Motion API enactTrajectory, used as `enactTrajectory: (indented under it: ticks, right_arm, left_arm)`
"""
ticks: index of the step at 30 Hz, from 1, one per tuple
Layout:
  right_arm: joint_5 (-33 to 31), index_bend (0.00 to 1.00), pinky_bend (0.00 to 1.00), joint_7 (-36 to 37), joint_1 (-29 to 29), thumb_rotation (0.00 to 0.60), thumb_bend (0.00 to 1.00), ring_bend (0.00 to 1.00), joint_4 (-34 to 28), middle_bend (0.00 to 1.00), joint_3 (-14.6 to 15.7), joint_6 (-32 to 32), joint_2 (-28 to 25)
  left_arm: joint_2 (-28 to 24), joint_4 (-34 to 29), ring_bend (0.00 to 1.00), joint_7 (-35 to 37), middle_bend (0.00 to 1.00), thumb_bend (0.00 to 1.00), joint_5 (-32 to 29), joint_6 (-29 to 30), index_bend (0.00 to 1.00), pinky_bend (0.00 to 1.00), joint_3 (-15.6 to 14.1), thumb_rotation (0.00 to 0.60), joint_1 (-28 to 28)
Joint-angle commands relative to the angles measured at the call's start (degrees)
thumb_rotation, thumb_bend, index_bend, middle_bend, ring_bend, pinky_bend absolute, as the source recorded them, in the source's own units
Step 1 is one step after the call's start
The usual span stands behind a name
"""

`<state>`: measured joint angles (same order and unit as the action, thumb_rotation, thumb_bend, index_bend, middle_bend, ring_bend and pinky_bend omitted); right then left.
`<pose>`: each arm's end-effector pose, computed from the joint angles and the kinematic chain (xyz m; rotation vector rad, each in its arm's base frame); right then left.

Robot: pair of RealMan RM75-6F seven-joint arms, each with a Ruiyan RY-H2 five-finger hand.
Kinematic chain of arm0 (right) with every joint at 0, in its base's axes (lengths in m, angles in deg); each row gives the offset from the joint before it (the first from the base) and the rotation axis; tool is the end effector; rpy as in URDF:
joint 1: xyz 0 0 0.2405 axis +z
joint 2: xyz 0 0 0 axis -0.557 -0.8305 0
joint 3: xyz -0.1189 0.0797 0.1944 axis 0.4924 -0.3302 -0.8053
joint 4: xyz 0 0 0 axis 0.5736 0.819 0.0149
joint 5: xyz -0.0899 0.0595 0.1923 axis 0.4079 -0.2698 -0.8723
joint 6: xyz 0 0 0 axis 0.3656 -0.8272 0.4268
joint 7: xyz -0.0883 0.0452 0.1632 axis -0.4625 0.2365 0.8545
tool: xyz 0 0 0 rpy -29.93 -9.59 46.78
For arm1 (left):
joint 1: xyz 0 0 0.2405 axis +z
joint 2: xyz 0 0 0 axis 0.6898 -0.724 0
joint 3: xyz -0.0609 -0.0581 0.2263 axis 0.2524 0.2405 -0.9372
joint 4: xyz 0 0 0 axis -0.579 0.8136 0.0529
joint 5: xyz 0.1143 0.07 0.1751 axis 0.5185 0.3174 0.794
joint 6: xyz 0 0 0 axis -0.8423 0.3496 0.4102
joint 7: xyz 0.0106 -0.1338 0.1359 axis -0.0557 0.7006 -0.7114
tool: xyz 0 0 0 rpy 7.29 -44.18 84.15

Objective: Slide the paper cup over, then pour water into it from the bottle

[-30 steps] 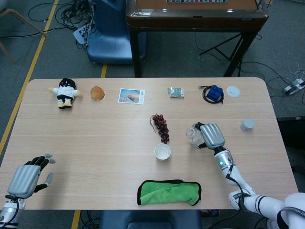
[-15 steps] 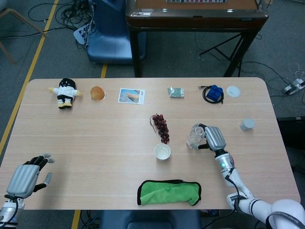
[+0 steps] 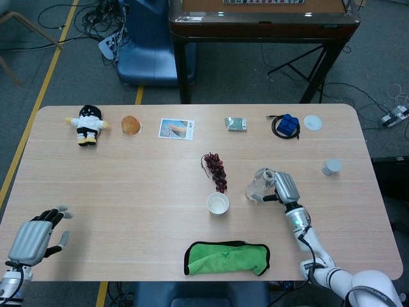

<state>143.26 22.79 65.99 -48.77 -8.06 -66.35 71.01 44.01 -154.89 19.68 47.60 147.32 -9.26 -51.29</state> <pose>-0.2547 -0.3814 -0.0625 1.4152 -1.4261 1.2900 -0.2866 0.2247 0.1045 -1.5296 -0.9494 -0.7912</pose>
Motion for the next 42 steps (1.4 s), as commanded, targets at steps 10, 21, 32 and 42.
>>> enactTrajectory:
  ticks: [10,21,32,42]
  right_arm:
    - [1.5,0.37,0.47,1.2,-0.1,0.6,0.0,0.28,-2.1,0.32,0.6,1.5,-2.6]
    - [1.9,0.23,0.36,-4.8,-1.5,0.6,0.0,0.19,-8.0,0.2,0.7,-0.1,-8.3]
    - [1.0,0.22,0.36,-23.1,-6.8,0.6,0.0,0.19,-23.5,0.21,1.4,-6.5,-19.2]
    - [-1.0,0.22,0.36,-42.0,-13.6,0.6,0.0,0.19,-42.3,0.23,4.0,-12.3,-32.0]
  left_arm:
    - [-0.3,-0.3,0.27,-0.1,0.23,0.4,0.1,0.3,0.34,0.43,0.1,0.6,0.1]
    - [0.0,0.2,0.27,-0.5,0.23,0.4,0.1,0.0,0.34,0.43,0.0,0.6,-0.1]
    - [0.5,0.5,0.27,-0.9,0.23,0.4,-0.3,0.1,0.34,0.43,0.2,0.6,0.0]
    - [1.7,0.5,0.27,-2.5,0.23,0.4,-1.6,0.1,0.34,0.43,0.8,0.6,0.0]
